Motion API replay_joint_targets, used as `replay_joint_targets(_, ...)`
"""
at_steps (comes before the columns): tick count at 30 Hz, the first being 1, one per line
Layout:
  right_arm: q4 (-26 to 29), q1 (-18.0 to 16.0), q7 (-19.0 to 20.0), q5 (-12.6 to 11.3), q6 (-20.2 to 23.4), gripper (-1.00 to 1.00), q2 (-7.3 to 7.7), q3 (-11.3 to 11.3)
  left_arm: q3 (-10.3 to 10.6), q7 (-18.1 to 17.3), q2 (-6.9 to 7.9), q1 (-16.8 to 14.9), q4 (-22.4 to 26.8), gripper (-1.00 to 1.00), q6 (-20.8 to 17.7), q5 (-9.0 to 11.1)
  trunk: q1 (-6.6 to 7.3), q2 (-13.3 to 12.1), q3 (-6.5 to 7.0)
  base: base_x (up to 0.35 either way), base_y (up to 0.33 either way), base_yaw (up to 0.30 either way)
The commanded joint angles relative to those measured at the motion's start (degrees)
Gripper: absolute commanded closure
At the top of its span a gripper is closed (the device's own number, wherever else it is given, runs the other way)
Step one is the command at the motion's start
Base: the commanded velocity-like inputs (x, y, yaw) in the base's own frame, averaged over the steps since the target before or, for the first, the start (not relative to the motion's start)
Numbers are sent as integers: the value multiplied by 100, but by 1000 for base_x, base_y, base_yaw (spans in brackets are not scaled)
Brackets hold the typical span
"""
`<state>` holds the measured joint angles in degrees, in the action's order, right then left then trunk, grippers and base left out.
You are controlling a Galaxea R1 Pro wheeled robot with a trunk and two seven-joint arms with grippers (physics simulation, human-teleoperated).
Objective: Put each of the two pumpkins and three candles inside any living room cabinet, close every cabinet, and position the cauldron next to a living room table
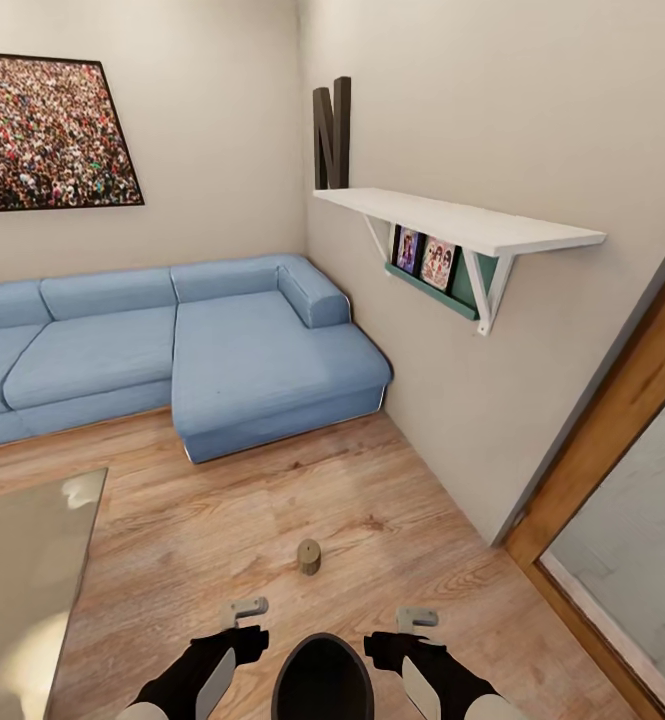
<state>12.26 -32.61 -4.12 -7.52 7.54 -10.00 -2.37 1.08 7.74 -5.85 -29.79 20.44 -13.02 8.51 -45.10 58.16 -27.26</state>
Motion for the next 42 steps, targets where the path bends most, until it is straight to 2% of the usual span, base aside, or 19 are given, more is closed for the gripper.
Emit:
replay_joint_targets(1, 13, 0, -30, -57, 30, -100, 0, -27, 13, 33, 1, -1, 13, -100, -28, 60, -23, 45, -24, 0, 0, 0)
replay_joint_targets(21, 13, 0, 16, -48, -112, -100, 0, -27, 19, 29, -7, -1, -3, -100, -10, 37, -462, 848, -383, 0, 0, 0)
replay_joint_targets(42, 13, -2, 16, -50, -112, -100, 0, -27, 18, 28, -5, 5, -2, -100, -8, 28, -462, 848, -383, 0, 49, 0)
